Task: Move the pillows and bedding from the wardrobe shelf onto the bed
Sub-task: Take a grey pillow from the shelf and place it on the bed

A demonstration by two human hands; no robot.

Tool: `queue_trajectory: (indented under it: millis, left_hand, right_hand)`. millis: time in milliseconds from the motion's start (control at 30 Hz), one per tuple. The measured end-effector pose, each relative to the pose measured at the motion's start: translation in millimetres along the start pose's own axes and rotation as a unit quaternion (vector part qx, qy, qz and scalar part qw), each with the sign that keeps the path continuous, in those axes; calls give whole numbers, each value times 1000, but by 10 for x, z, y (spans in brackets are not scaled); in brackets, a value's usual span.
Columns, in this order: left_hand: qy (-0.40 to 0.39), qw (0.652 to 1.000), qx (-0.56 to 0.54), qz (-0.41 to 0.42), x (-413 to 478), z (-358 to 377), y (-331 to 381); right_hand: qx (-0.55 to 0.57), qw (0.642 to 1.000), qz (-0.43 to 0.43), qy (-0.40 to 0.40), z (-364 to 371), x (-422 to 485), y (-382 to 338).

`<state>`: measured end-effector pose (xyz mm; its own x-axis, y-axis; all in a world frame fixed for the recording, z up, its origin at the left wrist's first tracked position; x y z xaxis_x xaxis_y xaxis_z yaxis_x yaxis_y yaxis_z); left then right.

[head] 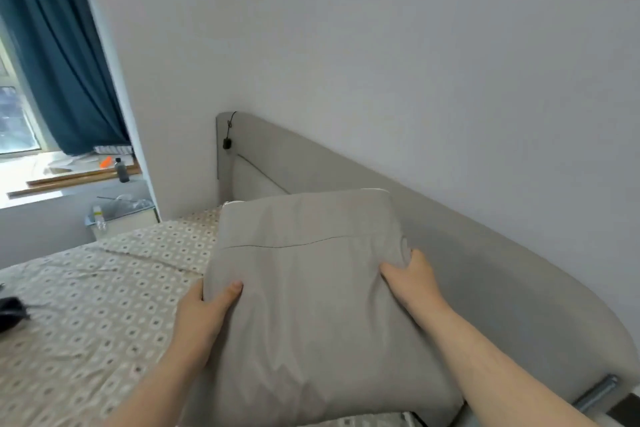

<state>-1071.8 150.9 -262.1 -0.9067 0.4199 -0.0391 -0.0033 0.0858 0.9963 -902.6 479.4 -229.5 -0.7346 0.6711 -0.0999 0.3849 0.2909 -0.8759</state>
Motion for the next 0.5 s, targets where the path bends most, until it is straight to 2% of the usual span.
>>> queue_trajectory:
  millis: [267, 500]
  left_hand:
    - [36, 979, 18, -202, -10, 477, -1599]
    - [50, 952, 30, -300, 265, 772, -3149]
  right_hand:
    - [-71, 987, 45, -134, 523, 784, 1300]
    - [-145, 963, 72, -213, 1340, 1595, 2520]
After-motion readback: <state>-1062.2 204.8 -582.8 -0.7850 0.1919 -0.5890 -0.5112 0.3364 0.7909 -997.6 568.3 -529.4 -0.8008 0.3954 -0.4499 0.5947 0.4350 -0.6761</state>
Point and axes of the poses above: each hand's wrist, its own x-axis towards the middle knuckle, its own z-axis out of the palm, y = z × x, the point moved 9 cm from there along x, towards the middle knuckle, and after that the axes turned 15 degrees about -y, right-handed, at the moved point
